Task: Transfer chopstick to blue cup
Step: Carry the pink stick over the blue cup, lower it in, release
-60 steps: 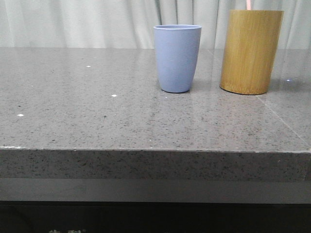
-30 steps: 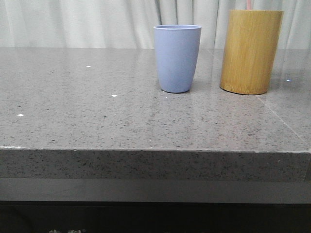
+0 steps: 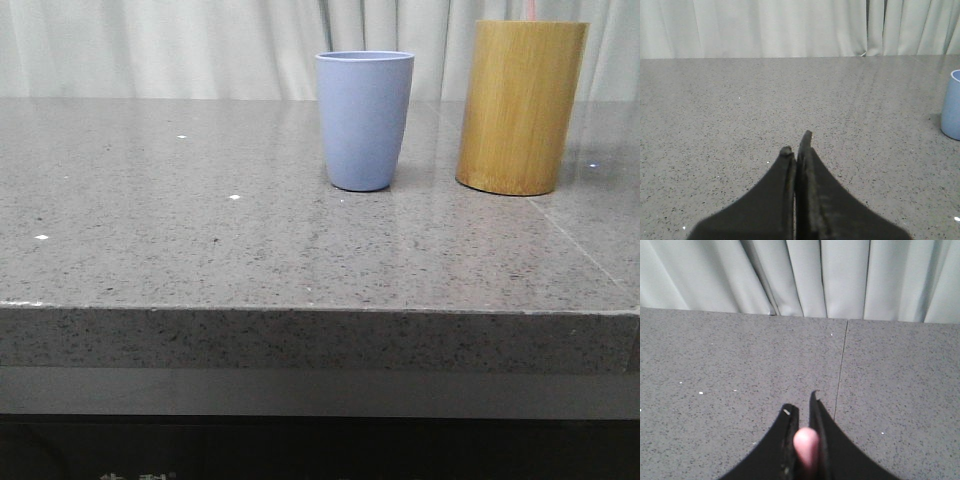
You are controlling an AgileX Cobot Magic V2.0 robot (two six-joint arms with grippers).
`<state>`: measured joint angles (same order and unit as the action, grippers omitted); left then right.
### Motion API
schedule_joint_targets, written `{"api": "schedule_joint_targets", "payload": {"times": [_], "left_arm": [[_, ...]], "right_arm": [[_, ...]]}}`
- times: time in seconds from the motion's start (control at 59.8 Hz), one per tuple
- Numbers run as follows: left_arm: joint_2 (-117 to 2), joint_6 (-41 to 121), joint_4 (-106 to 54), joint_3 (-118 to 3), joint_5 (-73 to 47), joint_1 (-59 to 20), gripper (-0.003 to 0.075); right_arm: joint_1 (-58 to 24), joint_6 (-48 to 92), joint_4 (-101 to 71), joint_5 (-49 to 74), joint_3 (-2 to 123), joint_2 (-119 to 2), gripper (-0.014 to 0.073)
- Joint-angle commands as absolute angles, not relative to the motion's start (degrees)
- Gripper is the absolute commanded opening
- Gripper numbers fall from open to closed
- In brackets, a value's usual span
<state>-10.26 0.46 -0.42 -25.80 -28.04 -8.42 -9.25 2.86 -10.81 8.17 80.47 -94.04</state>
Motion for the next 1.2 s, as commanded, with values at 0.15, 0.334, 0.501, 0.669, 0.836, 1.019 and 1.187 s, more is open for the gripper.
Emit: {"api": "schedule_joint_targets", "payload": {"times": [0.15, 0.334, 0.501, 0.669, 0.836, 1.019, 1.187], "left_arm": [[-10.87, 0.33, -0.93, -27.21, -23.22, -8.31, -0.0019], [-10.87, 0.33, -0.93, -27.21, -23.22, -8.31, -0.0019], [-10.87, 0.33, -0.93, -27.21, -23.22, -8.31, -0.0019], [-10.87, 0.33, -0.93, -27.21, -23.22, -8.31, -0.0019], [-10.87, 0.33, -0.93, -27.21, -23.22, -8.31, -0.0019], [-10.87, 0.33, -0.93, -27.21, -23.22, -8.31, -0.0019], [-10.87, 0.33, -0.93, -27.21, -23.22, -8.31, -0.0019]], "right_arm": [[-11.36, 3.22, -10.34, -3.23, 82.7, -83.8, -0.0008], [-13.02, 3.22, -10.21, -11.43, 82.7, -77.52, -0.0008], [-16.92, 3.22, -7.96, -15.97, 82.7, -75.98, -0.0008], [-23.34, 3.22, -5.86, -17.47, 82.7, -78.71, -0.0008], [-27.59, 3.22, -5.86, -18.38, 82.7, -83.66, -0.0008], [-28.29, 3.17, -5.91, -16.21, 82.65, -87.77, -0.0004], [-28.29, 3.17, -5.91, -13.75, 82.25, -91.48, 0.0054]]}}
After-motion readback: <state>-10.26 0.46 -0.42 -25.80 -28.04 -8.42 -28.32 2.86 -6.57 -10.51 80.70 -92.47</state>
